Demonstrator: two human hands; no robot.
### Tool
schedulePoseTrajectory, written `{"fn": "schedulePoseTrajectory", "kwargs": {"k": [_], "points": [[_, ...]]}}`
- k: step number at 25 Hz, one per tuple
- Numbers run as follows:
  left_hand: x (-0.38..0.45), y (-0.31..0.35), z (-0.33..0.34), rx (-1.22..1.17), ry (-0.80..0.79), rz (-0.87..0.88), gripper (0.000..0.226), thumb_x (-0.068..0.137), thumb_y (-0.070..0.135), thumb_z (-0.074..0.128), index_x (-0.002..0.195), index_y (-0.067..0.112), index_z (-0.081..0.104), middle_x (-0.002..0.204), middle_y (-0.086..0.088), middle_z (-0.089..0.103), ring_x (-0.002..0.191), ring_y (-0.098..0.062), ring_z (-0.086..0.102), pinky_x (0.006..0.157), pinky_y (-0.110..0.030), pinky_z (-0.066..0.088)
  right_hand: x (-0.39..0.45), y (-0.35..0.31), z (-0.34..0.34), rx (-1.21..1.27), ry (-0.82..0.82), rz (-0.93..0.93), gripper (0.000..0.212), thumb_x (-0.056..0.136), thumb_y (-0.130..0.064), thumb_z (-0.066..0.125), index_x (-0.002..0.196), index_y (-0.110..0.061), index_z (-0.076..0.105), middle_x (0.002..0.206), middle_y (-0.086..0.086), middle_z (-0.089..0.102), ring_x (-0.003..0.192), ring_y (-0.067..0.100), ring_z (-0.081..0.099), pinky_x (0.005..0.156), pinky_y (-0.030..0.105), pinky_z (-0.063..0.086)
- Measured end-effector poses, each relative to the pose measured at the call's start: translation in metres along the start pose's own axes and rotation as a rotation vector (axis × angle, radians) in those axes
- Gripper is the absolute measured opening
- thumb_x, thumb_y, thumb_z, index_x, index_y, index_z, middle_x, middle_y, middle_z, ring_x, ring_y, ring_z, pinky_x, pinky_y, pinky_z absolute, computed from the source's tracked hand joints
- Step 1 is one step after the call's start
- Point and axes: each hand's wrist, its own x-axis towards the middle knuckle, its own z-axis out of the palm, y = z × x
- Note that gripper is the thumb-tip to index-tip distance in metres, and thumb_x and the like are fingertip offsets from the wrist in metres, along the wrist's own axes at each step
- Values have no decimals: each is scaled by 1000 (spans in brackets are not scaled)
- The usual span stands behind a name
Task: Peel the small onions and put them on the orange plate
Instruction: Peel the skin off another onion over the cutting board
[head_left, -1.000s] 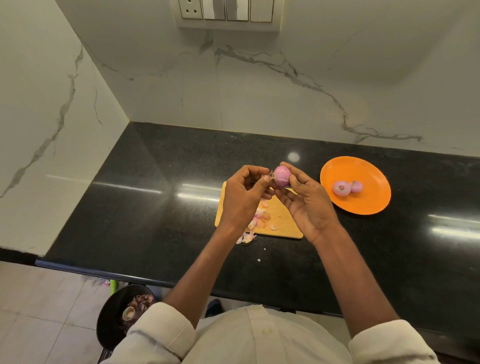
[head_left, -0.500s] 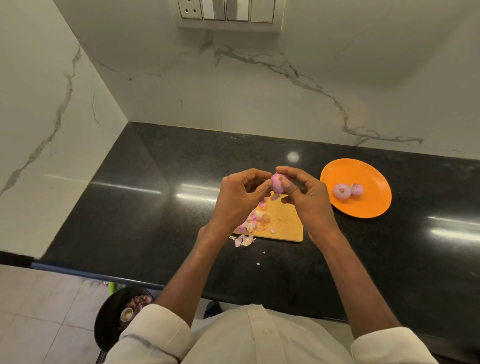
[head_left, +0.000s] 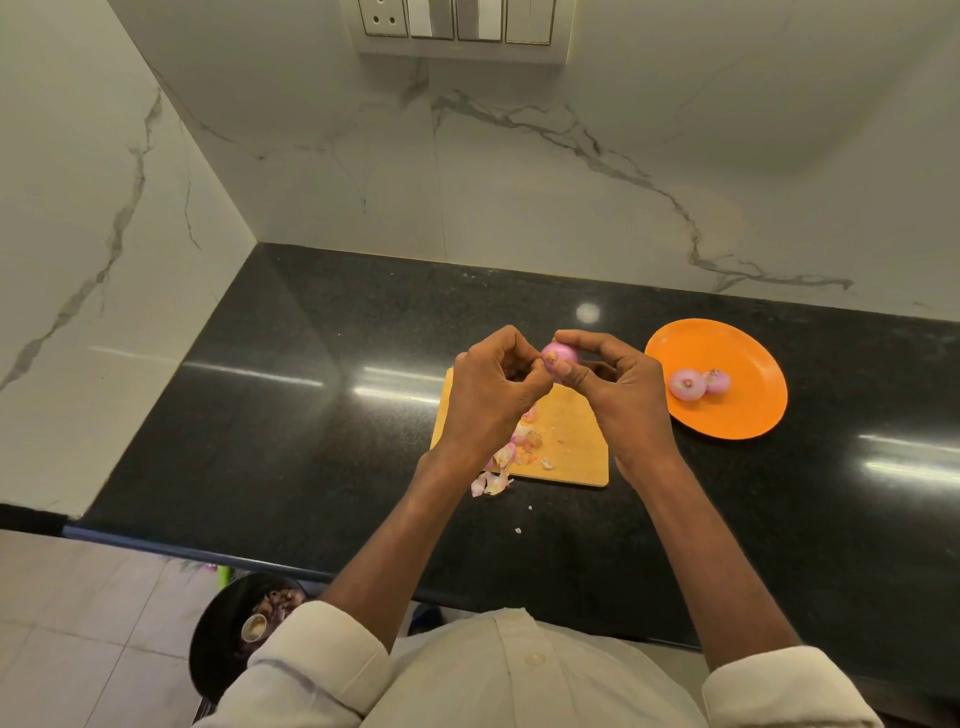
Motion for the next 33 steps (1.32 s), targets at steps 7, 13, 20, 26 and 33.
{"fn": "schedulePoseTrajectory", "kwargs": {"k": [7,13,20,26,33], "points": [[-1,3,0,57,44,21,23,93,17,82,85,12,61,71,-3,68,65,-24,70,59,-33,59,2,-1,0,9,-44,-4,32,89,-10,81,119,-20,77,117,-4,78,106,14,75,88,29,63],[3,3,-9,-117,-86,-5,22,102,20,72,117,6,64,96,-10,79,85,-24,81,79,-47,68,3,-2,-2,36,11,-13,30,90,-15,81,120,-23,78,115,-9,77,109,13,72,90,32,63],[1,5,-13,-92,-116,78,21,101,15,72,112,-1,66,96,-13,81,85,-21,82,77,-46,69,1,-3,-3,28,16,-1,29,91,-15,80,119,-25,78,114,-11,77,109,7,71,92,32,62],[-4,7,-5,22,10,93,16,101,17,73,105,6,63,88,-8,75,75,-18,78,71,-47,67,-2,-3,-3,38,-13,-26,32,92,-12,78,123,-18,77,120,-4,76,112,14,72,94,35,63],[-7,3,-1,-249,4,-73,30,97,18,79,122,6,67,106,-11,77,97,-25,78,86,-43,67,-4,4,-1,115,44,35,31,92,-9,79,120,-21,75,118,-6,77,116,14,71,100,51,60]]}}
